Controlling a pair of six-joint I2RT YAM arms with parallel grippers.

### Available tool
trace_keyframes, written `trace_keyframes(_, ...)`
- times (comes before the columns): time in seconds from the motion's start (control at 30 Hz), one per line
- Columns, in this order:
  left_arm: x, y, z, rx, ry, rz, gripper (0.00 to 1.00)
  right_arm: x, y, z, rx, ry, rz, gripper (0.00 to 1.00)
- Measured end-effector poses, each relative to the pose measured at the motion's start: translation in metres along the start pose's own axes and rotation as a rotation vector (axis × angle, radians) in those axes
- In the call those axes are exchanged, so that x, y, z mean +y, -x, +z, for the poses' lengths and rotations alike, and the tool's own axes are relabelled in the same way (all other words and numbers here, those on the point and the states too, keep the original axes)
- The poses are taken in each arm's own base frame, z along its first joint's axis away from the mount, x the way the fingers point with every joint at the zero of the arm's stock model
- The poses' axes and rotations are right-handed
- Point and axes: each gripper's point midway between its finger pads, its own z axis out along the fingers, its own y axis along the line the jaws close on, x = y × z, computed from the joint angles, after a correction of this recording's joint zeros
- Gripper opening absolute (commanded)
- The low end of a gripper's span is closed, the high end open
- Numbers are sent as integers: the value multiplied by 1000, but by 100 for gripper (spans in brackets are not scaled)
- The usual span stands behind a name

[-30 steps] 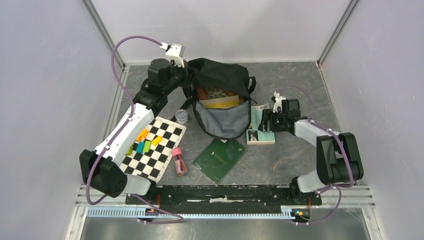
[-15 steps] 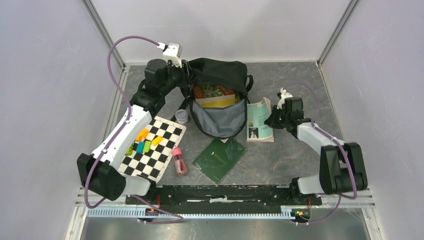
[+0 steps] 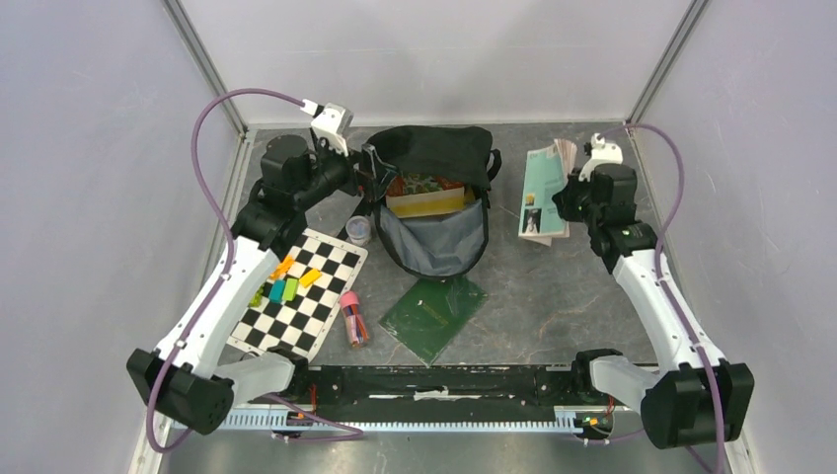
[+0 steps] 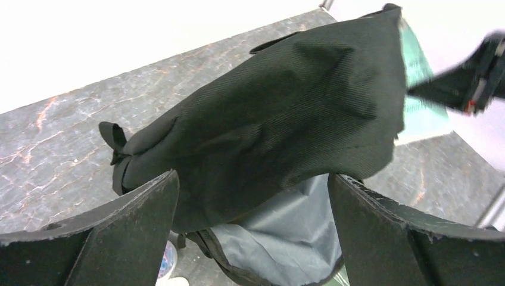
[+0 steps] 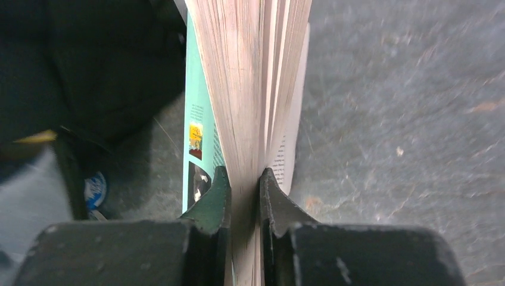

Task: Pack the student bag
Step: Pick up the book from the center of the board.

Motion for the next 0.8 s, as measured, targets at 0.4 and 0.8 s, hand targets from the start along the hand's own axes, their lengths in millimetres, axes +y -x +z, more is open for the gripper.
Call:
trace_keyframes(0.4, -55, 4, -64, 29, -221, 16, 100, 54, 174, -89, -404, 180, -43, 0)
trace_keyframes(0.8, -107, 89, -90, -185, -434, -250, 100, 197, 206, -175, -605, 803, -70, 0)
